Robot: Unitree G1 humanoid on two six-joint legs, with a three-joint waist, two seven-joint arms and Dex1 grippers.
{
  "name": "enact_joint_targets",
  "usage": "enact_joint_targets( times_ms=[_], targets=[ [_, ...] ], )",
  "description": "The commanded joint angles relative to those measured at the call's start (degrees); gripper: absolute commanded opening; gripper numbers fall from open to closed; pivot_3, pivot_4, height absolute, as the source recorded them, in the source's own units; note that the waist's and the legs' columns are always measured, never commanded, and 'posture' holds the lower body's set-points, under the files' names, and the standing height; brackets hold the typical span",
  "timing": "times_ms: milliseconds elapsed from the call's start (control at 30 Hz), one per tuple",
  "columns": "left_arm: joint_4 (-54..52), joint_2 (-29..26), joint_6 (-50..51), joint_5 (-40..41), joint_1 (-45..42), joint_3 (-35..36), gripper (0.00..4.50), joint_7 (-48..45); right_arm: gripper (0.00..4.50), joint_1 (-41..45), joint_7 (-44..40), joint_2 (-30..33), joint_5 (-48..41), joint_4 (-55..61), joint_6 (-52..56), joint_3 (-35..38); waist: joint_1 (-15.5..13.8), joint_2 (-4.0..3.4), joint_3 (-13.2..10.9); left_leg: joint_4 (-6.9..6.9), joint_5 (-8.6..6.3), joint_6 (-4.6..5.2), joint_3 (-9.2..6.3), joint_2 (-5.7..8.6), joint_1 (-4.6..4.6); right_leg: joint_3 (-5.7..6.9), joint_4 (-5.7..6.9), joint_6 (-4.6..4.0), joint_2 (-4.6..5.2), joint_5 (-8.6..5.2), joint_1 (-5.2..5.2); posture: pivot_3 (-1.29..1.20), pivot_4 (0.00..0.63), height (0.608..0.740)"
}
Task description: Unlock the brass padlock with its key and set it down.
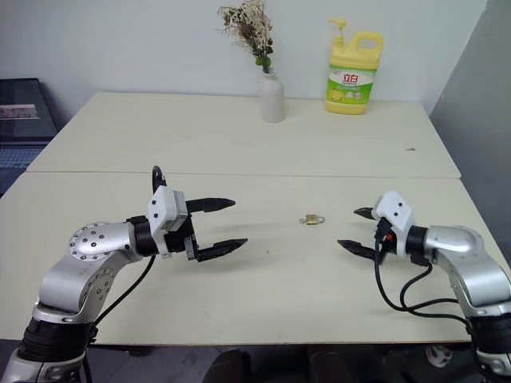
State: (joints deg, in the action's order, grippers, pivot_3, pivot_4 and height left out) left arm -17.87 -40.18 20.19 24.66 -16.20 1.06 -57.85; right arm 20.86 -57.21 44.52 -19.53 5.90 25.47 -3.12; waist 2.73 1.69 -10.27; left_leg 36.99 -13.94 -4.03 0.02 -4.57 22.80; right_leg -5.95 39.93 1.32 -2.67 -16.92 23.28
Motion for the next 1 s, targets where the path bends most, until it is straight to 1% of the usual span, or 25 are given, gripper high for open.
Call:
enact_joint_targets(
  times_ms=[33,133,233,300,400,500,633,1000],
  targets=[
    [-3.95,-1.43,0.60,0.79,-0.13,0.23,4.48,-0.48,4.50,7.33,-4.09,-2.02,1.75,-6.79,-2.59,-3.31,0.18,0.00,0.00,0.00,0.00,0.00,-0.01,0.00,0.00,0.00,0.00,0.00,0.00,0.00,0.00,0.00,0.150,0.740],
    [-5.64,-2.54,0.83,0.48,1.48,-0.06,4.48,-0.98,4.50,14.42,-5.25,-5.10,6.82,-15.48,-6.85,-8.00,0.56,-0.02,-0.01,-0.01,0.00,0.00,-0.02,-0.01,-0.01,0.02,0.01,-0.03,0.00,0.00,0.00,0.00,0.150,0.740],
    [-6.08,-3.12,0.60,0.25,2.18,-0.19,4.48,-0.98,4.50,17.32,-6.15,-6.93,9.43,-20.11,-8.60,-10.32,0.51,-0.02,-0.01,-0.02,0.00,0.00,-0.04,-0.02,0.02,0.05,0.01,-0.15,-0.01,0.01,0.02,0.00,0.150,0.740],
    [-6.20,-3.39,0.52,0.16,2.59,-0.20,4.48,-0.90,4.50,19.86,-6.94,-9.32,11.45,-24.85,-10.75,-12.35,0.35,-0.02,-0.02,-0.02,0.00,0.00,-0.06,-0.02,0.08,0.08,0.01,-0.33,0.00,0.10,0.06,0.00,0.150,0.740],
    [-6.03,-3.95,0.09,-0.19,3.33,-0.16,4.48,-1.02,4.50,23.23,-7.98,-12.09,14.44,-32.83,-15.27,-14.25,0.53,-0.03,-0.03,-0.01,0.00,0.00,-0.02,-0.02,0.06,0.05,0.01,-0.35,0.00,0.11,0.06,0.00,0.150,0.740],
    [-5.64,-4.65,-0.92,-0.90,4.17,-0.23,4.48,-1.51,4.50,26.15,-8.50,-13.75,16.39,-39.46,-18.84,-14.54,0.45,-0.05,-0.03,-0.02,0.00,0.00,-0.04,-0.02,0.07,0.08,0.01,-0.37,0.00,0.12,0.06,0.00,0.150,0.740],
    [-5.05,-4.53,-1.61,-1.30,4.66,-0.12,4.48,-1.68,4.50,28.51,-10.00,-14.84,18.50,-45.06,-21.97,-15.11,0.50,-0.05,-0.03,-0.02,0.00,0.00,-0.03,-0.02,0.07,0.07,0.01,-0.37,0.01,0.12,0.06,0.00,0.150,0.740],
    [-4.04,-4.09,-3.18,-2.05,5.72,-0.33,4.48,-1.57,4.50,32.61,-11.22,-18.33,20.77,-54.17,-25.45,-13.91,0.78,-0.05,-0.03,-0.02,0.00,0.00,-0.03,-0.04,0.01,0.07,0.06,-0.39,0.00,0.12,0.06,0.00,0.150,0.740]
  ],
)
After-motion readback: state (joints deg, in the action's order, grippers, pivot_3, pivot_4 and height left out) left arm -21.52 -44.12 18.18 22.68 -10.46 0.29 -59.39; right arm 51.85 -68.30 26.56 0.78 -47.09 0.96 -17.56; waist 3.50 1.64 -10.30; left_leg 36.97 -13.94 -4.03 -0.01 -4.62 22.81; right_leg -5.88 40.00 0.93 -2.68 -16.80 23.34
